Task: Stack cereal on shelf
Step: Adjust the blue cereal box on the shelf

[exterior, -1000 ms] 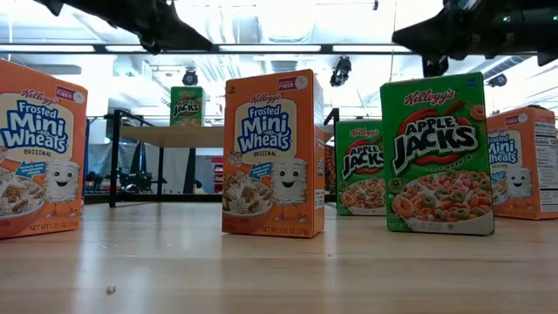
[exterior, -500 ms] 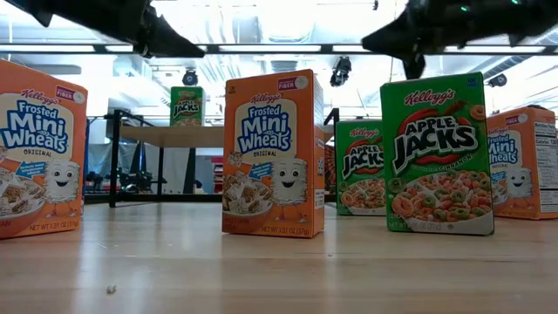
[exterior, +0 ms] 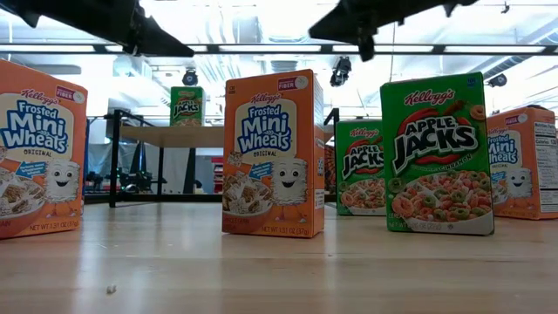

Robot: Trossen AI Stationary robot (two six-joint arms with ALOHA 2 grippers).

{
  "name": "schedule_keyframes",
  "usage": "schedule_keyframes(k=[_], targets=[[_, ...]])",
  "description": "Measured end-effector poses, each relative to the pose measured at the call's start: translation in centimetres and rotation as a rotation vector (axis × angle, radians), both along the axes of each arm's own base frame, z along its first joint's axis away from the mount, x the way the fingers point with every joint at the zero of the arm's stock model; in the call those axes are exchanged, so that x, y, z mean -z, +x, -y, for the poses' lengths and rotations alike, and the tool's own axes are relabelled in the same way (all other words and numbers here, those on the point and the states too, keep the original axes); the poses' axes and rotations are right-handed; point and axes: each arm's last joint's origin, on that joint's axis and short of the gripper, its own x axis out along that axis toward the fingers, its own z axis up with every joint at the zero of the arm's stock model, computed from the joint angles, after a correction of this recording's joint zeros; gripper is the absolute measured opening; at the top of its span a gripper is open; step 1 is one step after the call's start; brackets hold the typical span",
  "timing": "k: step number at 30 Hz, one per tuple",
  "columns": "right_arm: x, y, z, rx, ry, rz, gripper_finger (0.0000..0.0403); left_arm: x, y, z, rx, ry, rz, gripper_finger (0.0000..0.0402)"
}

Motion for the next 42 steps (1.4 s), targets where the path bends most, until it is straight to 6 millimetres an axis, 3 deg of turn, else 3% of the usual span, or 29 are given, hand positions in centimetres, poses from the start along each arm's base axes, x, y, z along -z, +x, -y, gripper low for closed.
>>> schedule_keyframes(k=[10,18,29,42], targets=[[-1.1,4.5,2.0,0.024,-0.018,-0.046,0.0012,1.1,-0.2,-0.1,-0.022,0.007,-0.032,0.0],[-0.8,7.9,4.6,0.004,-0.018,-0.077,0.0012,1.3,-0.4,-0.3,-0.085,0.027,-0.042,0.0],[1.6,11.8,9.0,0.081,-0.007,-0.127,0.0012,1.4,-0.5,-0.3,-0.084,0.03,-0.045,0.0],[5.1,15.1,11.4,0.109,0.008,-0.182,0.0012,1.6,-0.5,-0.2,-0.084,0.024,-0.047,0.0]])
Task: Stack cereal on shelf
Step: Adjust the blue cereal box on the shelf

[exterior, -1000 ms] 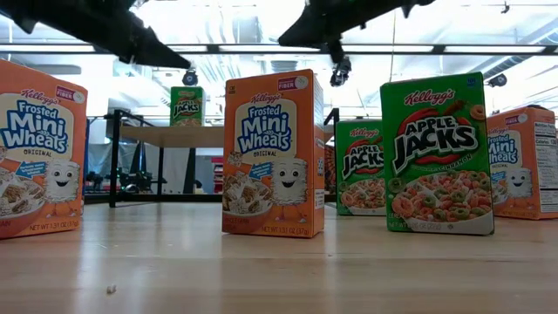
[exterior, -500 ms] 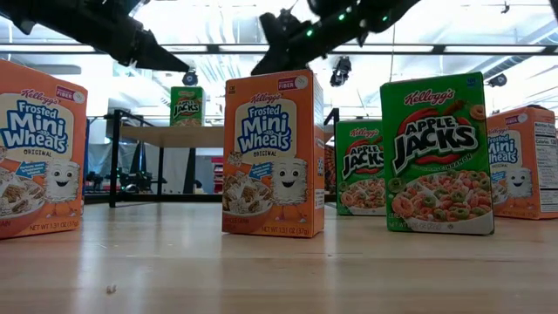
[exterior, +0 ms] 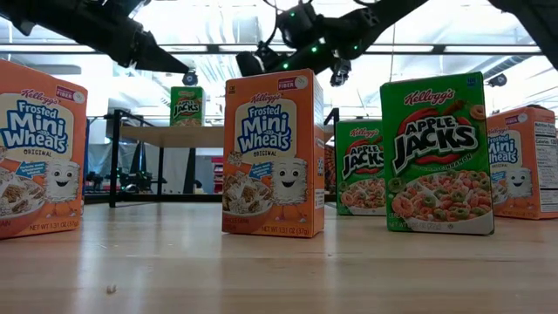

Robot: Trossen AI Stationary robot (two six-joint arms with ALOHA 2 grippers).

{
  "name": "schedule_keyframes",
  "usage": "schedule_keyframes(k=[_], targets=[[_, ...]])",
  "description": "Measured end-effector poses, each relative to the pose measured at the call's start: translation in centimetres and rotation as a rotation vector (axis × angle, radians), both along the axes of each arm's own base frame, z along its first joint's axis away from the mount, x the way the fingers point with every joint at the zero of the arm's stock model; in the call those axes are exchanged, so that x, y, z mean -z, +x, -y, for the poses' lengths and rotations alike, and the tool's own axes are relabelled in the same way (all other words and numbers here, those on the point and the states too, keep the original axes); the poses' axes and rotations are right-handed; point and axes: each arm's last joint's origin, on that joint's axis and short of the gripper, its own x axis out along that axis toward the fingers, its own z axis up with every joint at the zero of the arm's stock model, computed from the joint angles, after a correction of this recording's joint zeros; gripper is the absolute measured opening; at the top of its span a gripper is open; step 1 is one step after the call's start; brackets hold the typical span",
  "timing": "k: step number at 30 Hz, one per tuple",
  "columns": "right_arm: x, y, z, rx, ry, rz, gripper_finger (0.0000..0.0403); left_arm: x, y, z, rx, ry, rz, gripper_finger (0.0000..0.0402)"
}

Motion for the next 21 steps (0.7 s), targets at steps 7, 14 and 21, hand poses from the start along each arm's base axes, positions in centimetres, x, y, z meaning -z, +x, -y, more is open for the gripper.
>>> schedule_keyframes(k=[7,14,21], targets=[[0.3,0.0,0.8,0.075,-0.023,0.002,0.0012,0.0,0.0,0.0,0.0,0.0,0.0,0.0],[0.3,-0.3,1.6,0.128,-0.053,-0.01,0.0012,0.0,0.0,0.0,0.0,0.0,0.0,0.0],[0.2,-0.7,2.6,0.153,-0.057,0.0,0.0012,0.0,0.0,0.0,0.001,0.0,0.0,0.0]])
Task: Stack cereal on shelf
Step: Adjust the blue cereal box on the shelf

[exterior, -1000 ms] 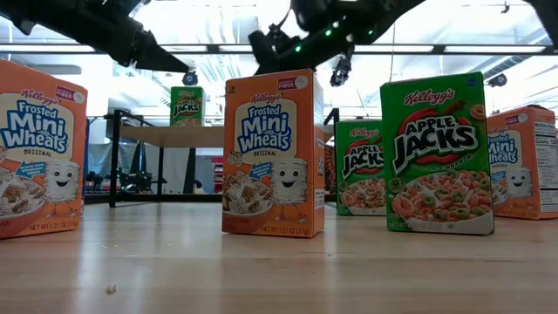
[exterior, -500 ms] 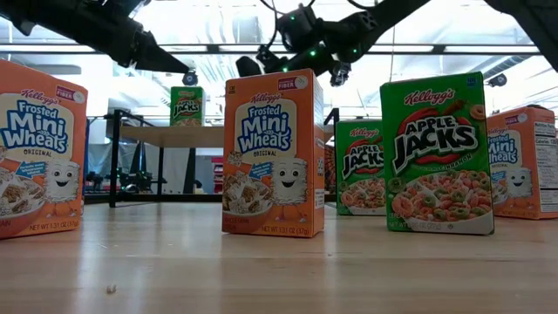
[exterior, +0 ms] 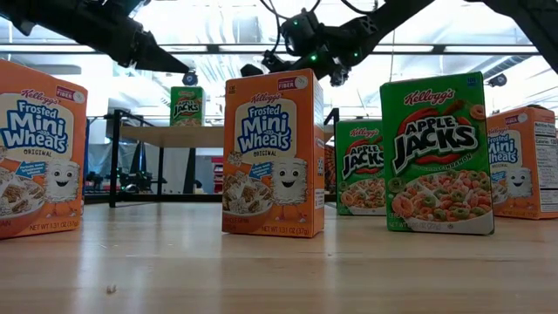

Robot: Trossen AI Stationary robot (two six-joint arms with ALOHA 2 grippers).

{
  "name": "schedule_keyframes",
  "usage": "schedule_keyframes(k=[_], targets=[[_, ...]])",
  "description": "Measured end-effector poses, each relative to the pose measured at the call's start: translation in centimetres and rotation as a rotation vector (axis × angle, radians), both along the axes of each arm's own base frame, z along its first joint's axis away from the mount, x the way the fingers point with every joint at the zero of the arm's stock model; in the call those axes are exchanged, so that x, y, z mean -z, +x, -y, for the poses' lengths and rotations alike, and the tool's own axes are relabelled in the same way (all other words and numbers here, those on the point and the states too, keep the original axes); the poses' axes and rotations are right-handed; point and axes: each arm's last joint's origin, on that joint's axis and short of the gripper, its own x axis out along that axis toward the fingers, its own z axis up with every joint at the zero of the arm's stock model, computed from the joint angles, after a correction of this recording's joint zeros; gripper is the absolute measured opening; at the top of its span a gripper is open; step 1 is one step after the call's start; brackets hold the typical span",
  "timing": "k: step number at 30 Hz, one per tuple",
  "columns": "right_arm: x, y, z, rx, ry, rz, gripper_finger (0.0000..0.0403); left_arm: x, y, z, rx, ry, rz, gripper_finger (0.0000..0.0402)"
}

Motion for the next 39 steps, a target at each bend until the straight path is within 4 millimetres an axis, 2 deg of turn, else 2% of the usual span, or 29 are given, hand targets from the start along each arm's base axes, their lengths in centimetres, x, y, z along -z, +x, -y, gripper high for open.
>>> schedule_keyframes(k=[11,18,22,26,32,35,39], targets=[[0.1,-0.3,0.8,0.017,0.002,-0.002,0.0012,0.0,0.0,0.0,0.0,0.0,0.0,0.0],[0.5,0.3,-0.6,-0.051,0.014,-0.022,0.0012,0.0,0.0,0.0,0.0,0.0,0.0,0.0],[-0.8,-0.1,-1.9,-0.104,0.011,-0.042,0.0012,-0.2,0.1,0.0,0.001,-0.002,0.02,0.0],[-3.4,-1.2,-3.9,-0.16,-0.058,-0.06,0.0012,-0.2,0.4,0.1,0.04,-0.015,0.038,0.0],[-4.8,-4.1,-8.1,-0.26,-0.131,-0.062,0.0012,-0.5,1.6,0.3,0.105,-0.014,0.1,0.0],[-4.8,-6.4,-9.9,-0.29,-0.137,-0.053,0.0012,-0.6,2.4,0.4,0.106,0.003,0.134,0.0],[-3.3,-9.2,-11.9,-0.326,-0.121,-0.075,0.0012,-0.8,3.6,0.3,0.079,0.019,0.152,0.0]])
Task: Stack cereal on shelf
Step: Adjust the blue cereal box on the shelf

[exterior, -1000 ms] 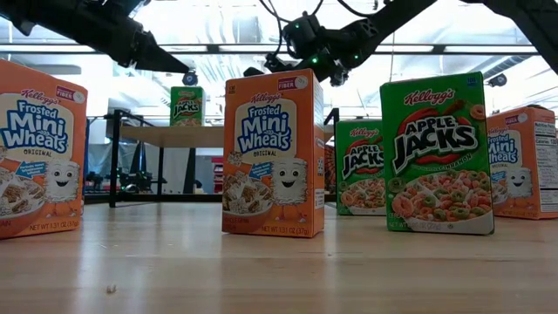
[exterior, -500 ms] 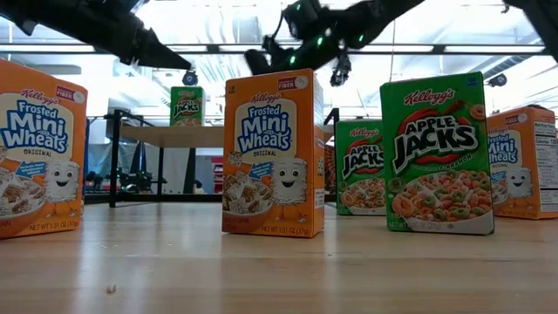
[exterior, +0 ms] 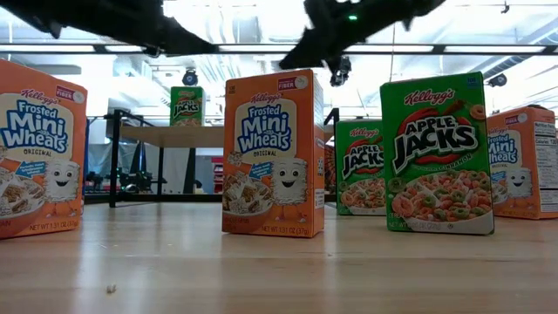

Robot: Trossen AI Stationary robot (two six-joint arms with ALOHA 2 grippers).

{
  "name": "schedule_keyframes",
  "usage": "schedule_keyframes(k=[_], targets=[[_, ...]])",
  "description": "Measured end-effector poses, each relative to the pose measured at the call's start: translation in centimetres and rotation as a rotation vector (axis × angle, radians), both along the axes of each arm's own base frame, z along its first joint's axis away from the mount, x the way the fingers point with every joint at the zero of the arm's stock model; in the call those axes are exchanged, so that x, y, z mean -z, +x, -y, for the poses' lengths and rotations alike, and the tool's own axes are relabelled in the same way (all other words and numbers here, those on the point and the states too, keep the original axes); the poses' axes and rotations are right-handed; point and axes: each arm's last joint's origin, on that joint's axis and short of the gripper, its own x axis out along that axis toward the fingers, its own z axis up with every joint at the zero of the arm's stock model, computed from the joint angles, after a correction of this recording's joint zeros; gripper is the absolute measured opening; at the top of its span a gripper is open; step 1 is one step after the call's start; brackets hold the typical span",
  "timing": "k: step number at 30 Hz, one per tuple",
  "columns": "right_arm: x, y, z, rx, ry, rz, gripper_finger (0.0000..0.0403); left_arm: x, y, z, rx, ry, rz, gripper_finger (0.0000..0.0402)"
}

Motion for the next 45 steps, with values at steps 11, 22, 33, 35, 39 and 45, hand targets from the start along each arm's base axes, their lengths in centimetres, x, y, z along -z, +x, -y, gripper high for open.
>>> schedule_keyframes(k=[11,22,33,35,39,45], targets=[[2.5,-5.8,-2.0,-0.065,-0.014,0.089,0.0012,0.0,3.9,-1.0,-0.194,0.023,-0.083,0.0],[3.4,-9.6,-2.6,-0.097,-0.061,0.186,0.0012,-0.5,6.6,-5.3,-0.355,0.003,-0.303,0.0],[4.5,-11.2,-2.8,-0.107,-0.105,0.167,0.0012,-0.7,8.4,-9.1,-0.465,-0.021,-0.452,0.0],[4.7,-11.5,-2.9,-0.11,-0.112,0.163,0.0012,-0.7,8.8,-9.7,-0.479,-0.024,-0.456,0.0],[4.6,-12.1,-3.0,-0.115,-0.132,0.173,0.0012,-0.3,9.0,-10.6,-0.499,-0.026,-0.476,0.0],[3.9,-13.4,-3.2,-0.136,-0.144,0.228,0.0012,0.0,8.7,-11.6,-0.533,-0.035,-0.49,0.0]])
